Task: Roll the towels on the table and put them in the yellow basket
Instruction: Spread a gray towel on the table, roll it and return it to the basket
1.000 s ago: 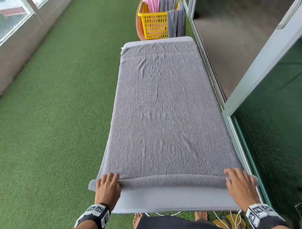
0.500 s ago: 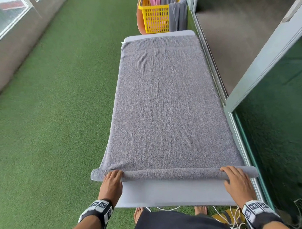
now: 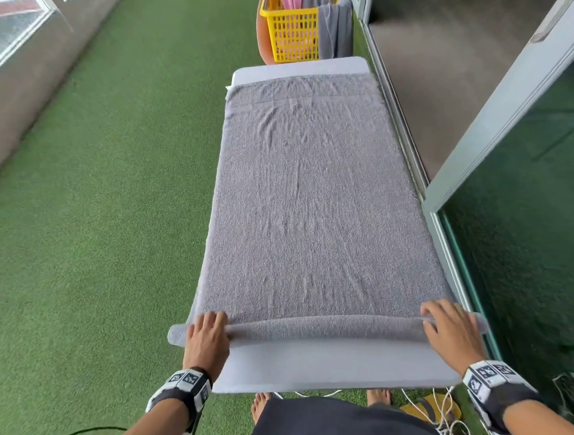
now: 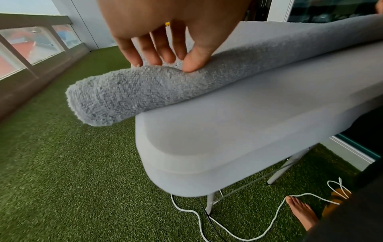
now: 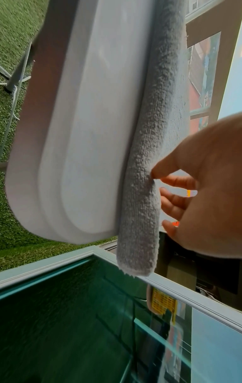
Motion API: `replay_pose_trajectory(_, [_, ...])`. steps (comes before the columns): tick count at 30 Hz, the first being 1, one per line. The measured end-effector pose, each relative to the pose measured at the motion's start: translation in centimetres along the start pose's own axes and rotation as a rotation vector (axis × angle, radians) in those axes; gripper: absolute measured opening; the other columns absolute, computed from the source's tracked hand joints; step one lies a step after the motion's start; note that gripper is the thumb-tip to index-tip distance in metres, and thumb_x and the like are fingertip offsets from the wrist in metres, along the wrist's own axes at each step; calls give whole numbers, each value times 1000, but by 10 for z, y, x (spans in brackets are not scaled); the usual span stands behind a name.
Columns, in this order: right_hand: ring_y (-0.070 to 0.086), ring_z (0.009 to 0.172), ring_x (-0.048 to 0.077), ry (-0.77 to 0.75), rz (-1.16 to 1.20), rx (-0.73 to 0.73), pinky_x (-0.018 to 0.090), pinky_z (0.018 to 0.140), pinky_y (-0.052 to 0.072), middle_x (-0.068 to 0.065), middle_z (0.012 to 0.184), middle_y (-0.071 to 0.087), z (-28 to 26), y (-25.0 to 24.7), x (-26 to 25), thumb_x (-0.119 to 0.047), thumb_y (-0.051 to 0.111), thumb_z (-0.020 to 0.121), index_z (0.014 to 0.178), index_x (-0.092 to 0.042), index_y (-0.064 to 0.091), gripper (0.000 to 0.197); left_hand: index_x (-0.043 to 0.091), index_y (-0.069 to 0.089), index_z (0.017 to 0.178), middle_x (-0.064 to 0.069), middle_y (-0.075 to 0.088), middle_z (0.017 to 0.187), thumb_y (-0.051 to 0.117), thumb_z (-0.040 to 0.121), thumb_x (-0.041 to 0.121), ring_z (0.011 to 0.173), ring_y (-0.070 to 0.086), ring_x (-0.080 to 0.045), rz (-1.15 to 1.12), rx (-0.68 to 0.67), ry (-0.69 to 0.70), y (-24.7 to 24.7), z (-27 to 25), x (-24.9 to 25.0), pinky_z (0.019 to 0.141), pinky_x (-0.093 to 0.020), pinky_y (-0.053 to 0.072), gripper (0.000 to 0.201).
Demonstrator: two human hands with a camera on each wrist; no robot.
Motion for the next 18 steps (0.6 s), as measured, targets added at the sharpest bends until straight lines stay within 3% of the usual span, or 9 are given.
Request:
replay_pose_trajectory(3, [46,71,13,-19,26,-8,30,65,36,-13,75,44,-7,6,-10,-5,71,74,78,-29,42,37,14,46,84,-2,48,76,42,71,5,65,36,-17,-41,62,64,-3,-3,10,55,-33,43,17])
replay_pose_trajectory(4, [47,74,13,-24,17,-27,30,67,38,-13,79,45,-10,11,-11,-9,72,71,81,-29,43,37,15,45,86,-1,47,78,40,70,6,67,34,-16,-31,47,67,1,-5,10,57,-31,41,19])
replay_pose_trajectory(7, [54,96,15,-23,-39,-78,37,85,48,-10,104,55,-17,23,-9,-19,78,66,105,-28,55,46,20,46,95,2,48,87,63,55,5,75,40,-16,19,-42,64,10,-11,9,67,-31,45,45])
replay_pose_trajectory(9, [58,103,19,8,5,-89,41,92,50,-6,111,60,-16,25,-4,-12,81,67,112,-23,62,50,22,51,98,4,54,92,74,55,7,81,48,-18,23,-74,58,10,-11,6,73,-32,48,51])
replay_pose_trajectory(11, [60,104,20,10,34,-77,41,93,50,-4,111,64,-13,23,-4,-6,79,70,111,-20,67,45,21,56,99,4,59,94,80,57,9,84,55,-19,20,-69,77,10,-9,4,76,-34,50,50])
replay_pose_trajectory(15, [59,103,16,23,7,-79,37,96,48,-6,109,67,-7,17,-6,-13,73,77,114,-21,68,37,18,62,89,4,64,84,80,54,0,76,61,-20,-51,-57,99,9,-6,4,68,-33,55,43])
replay_pose_trajectory(18, [57,92,11,0,-49,-122,36,91,42,-15,96,65,-5,14,-10,-23,66,82,96,-35,64,18,19,59,75,6,61,71,78,57,5,64,56,-17,-78,-73,79,5,-10,8,61,-30,50,30])
Point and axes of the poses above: each hand's wrist, its own z-axis towards the middle knuckle, its own y-axis out of the palm, x = y × z, the point moved 7 cm from there along z, towards the middle knuckle
